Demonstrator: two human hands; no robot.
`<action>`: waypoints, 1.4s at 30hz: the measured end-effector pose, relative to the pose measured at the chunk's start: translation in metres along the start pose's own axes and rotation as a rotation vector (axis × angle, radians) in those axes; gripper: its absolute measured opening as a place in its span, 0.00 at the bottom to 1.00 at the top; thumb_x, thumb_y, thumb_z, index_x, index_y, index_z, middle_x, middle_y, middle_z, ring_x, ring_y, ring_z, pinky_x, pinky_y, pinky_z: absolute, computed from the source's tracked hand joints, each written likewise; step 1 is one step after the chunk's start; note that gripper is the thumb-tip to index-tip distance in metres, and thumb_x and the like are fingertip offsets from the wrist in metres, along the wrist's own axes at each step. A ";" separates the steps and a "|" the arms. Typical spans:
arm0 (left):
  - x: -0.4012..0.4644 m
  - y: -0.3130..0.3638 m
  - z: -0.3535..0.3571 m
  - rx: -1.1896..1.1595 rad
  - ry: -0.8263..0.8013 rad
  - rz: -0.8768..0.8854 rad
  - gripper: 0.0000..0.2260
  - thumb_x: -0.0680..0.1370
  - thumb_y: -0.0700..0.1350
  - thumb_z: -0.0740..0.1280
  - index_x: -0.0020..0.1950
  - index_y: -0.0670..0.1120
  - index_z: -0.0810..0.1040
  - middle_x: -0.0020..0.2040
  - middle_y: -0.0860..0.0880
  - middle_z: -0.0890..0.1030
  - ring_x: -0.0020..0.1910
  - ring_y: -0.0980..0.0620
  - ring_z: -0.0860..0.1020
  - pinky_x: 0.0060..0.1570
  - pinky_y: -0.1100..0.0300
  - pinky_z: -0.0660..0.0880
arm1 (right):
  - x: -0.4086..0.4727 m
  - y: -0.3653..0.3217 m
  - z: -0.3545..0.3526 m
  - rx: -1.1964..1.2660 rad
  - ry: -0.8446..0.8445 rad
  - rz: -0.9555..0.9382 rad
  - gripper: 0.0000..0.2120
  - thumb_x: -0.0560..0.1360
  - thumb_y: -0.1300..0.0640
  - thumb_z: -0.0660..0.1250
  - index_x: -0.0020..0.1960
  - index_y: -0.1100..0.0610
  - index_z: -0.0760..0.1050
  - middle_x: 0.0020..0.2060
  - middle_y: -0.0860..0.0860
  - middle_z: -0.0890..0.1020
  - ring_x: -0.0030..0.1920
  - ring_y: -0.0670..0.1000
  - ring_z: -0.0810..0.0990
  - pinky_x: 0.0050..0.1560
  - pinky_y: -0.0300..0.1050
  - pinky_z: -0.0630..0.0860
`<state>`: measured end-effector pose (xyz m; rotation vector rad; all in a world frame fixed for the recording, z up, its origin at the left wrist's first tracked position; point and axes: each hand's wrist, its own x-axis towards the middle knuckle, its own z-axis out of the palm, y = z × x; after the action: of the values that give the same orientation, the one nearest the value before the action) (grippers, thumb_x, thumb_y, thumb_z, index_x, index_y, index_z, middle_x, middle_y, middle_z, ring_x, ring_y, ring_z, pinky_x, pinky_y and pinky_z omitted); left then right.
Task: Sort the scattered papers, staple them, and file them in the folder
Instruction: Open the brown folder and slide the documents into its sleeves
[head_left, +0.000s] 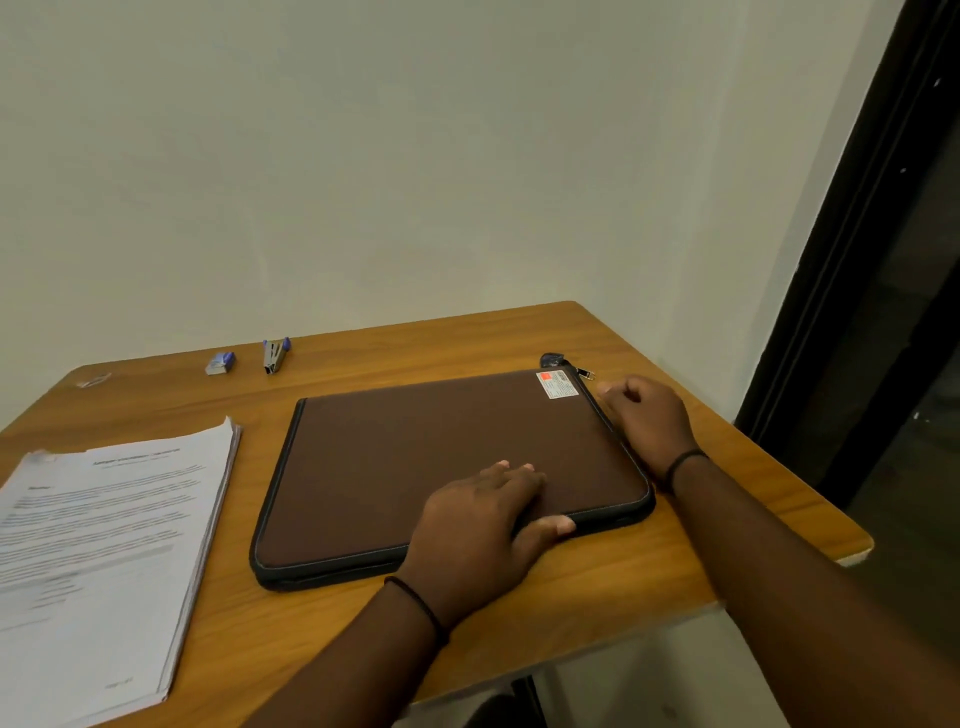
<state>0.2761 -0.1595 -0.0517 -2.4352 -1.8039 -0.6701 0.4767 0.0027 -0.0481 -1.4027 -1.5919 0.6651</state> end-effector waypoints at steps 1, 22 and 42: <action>-0.002 -0.001 -0.004 -0.054 0.031 -0.027 0.26 0.79 0.68 0.52 0.65 0.54 0.77 0.65 0.54 0.80 0.65 0.55 0.76 0.57 0.60 0.74 | -0.010 -0.001 -0.001 -0.003 0.001 -0.003 0.10 0.80 0.49 0.65 0.42 0.51 0.79 0.40 0.46 0.82 0.42 0.46 0.79 0.41 0.44 0.76; -0.054 -0.052 -0.083 0.173 -0.254 -0.207 0.32 0.76 0.71 0.44 0.67 0.57 0.76 0.51 0.54 0.83 0.44 0.58 0.79 0.45 0.59 0.78 | -0.098 -0.026 -0.001 -0.685 0.138 -0.295 0.09 0.76 0.45 0.67 0.52 0.45 0.83 0.52 0.46 0.83 0.52 0.52 0.78 0.51 0.49 0.73; -0.041 -0.078 -0.053 -0.085 0.074 -0.595 0.31 0.82 0.64 0.54 0.31 0.44 0.76 0.26 0.49 0.71 0.25 0.52 0.69 0.30 0.59 0.65 | -0.081 -0.117 -0.037 0.447 0.106 0.125 0.13 0.75 0.55 0.69 0.37 0.64 0.79 0.32 0.56 0.80 0.34 0.55 0.77 0.34 0.46 0.73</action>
<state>0.1779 -0.1861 -0.0357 -1.8635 -2.5256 -0.8627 0.4489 -0.1062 0.0462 -1.1843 -1.1865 0.9386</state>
